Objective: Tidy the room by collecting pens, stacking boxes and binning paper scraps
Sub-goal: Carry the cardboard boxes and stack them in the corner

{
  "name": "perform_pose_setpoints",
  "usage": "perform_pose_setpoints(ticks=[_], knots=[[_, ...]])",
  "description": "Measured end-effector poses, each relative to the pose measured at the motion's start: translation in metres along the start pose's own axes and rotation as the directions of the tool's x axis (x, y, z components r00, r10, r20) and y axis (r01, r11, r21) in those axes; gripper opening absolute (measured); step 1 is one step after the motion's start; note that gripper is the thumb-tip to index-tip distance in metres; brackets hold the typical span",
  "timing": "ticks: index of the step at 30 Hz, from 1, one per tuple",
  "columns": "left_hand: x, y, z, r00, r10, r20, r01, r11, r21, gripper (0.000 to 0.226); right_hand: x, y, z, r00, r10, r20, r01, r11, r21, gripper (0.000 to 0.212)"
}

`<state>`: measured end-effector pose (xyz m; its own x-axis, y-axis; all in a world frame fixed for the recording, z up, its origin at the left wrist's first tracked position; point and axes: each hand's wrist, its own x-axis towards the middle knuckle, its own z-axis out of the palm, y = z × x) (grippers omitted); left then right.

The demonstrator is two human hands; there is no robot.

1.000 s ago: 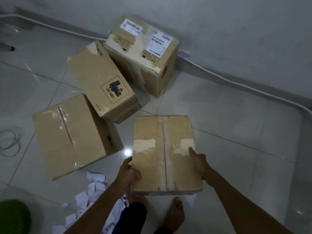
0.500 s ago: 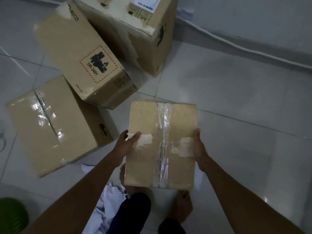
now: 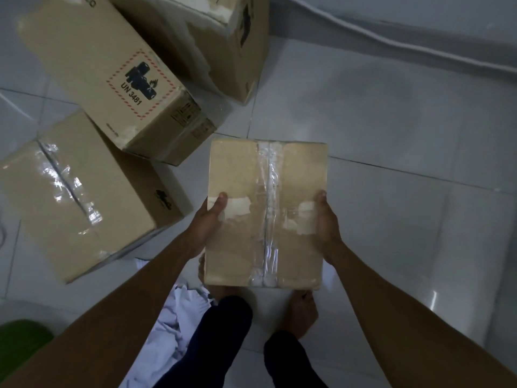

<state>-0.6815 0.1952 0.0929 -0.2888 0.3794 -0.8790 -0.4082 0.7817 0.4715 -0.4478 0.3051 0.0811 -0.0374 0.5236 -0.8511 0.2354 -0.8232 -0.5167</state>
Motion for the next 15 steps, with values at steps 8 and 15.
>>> perform_pose_setpoints(ticks=[8,15], knots=[[-0.05,0.031,0.01,0.998,0.05,0.041,-0.052,0.998,0.04,0.061,-0.053,-0.029,-0.02,0.999,0.011,-0.047,-0.013,0.999,-0.035,0.075],[-0.146,0.081,0.027,0.99,0.125,0.068,-0.129,0.989,0.069,0.078,-0.136,-0.095,-0.05,0.995,0.01,-0.104,-0.015,0.999,-0.047,0.08]])
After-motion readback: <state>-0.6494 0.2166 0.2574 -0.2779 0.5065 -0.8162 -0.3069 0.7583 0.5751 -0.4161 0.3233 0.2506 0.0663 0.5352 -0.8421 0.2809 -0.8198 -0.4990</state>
